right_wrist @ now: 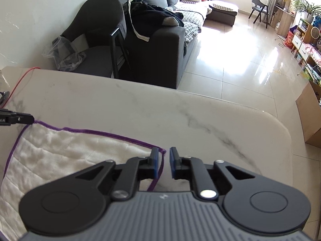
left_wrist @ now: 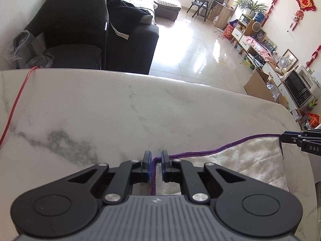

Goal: Fold towel

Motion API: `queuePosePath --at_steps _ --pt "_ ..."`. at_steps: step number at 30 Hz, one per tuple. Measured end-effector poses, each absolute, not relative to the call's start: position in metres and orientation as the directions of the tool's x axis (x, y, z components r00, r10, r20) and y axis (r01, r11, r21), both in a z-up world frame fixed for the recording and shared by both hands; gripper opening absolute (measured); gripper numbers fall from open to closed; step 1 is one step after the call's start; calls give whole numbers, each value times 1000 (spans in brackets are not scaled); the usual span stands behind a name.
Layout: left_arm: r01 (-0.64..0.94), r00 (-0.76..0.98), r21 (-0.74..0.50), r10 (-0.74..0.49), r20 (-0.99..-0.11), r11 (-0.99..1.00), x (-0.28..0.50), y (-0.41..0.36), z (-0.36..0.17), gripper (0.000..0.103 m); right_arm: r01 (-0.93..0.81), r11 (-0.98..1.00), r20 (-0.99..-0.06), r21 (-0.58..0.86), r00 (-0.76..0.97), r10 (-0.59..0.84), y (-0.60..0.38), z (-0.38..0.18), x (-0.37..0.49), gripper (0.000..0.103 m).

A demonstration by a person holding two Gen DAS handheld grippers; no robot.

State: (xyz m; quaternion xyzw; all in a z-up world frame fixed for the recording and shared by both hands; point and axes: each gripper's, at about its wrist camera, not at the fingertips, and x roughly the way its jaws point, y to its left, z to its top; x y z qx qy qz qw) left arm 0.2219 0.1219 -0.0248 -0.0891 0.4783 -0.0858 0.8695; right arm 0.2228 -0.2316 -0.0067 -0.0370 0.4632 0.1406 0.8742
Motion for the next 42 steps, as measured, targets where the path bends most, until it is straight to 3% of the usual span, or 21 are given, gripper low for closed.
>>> queuePosePath --at_steps 2,4,7,9,10,11,14,20,36,39,41,42 --pt "68 518 -250 -248 -819 966 222 124 -24 22 -280 956 -826 81 518 222 -233 -5 219 35" --pt "80 508 -259 -263 -820 963 223 124 -24 30 -289 954 -829 84 510 228 -232 -5 211 36" --pt "103 497 -258 -274 -823 961 222 121 -23 32 -306 948 -832 83 502 235 -231 -4 198 42" --pt "118 488 -254 -279 -827 960 220 118 -23 30 -318 944 -834 82 497 240 -230 -3 189 43" --pt "121 484 -253 -279 -830 960 219 117 -24 23 -324 943 -835 82 494 242 -230 -3 185 44" --pt "121 479 -252 -279 -832 960 218 117 -24 8 -330 941 -836 82 491 245 -230 -3 180 44" --pt "124 479 -242 -271 -835 962 215 115 -27 1 -347 934 -839 81 483 252 -229 -2 167 46" --pt "115 539 -129 -171 -825 985 210 106 -26 1 -380 922 -843 75 470 262 -224 1 148 48" --pt "53 608 -31 -57 -792 998 217 100 -23 2 -439 896 -863 64 427 271 -220 -5 86 51" --pt "35 608 -8 -27 -793 999 215 99 -20 20 -442 895 -861 61 430 272 -220 -5 80 52" --pt "22 616 10 -6 -787 1000 209 100 -15 51 -444 894 -856 59 439 274 -218 -4 77 55" --pt "21 627 12 -4 -779 1000 206 101 -12 54 -445 894 -853 57 444 276 -217 -3 76 56"
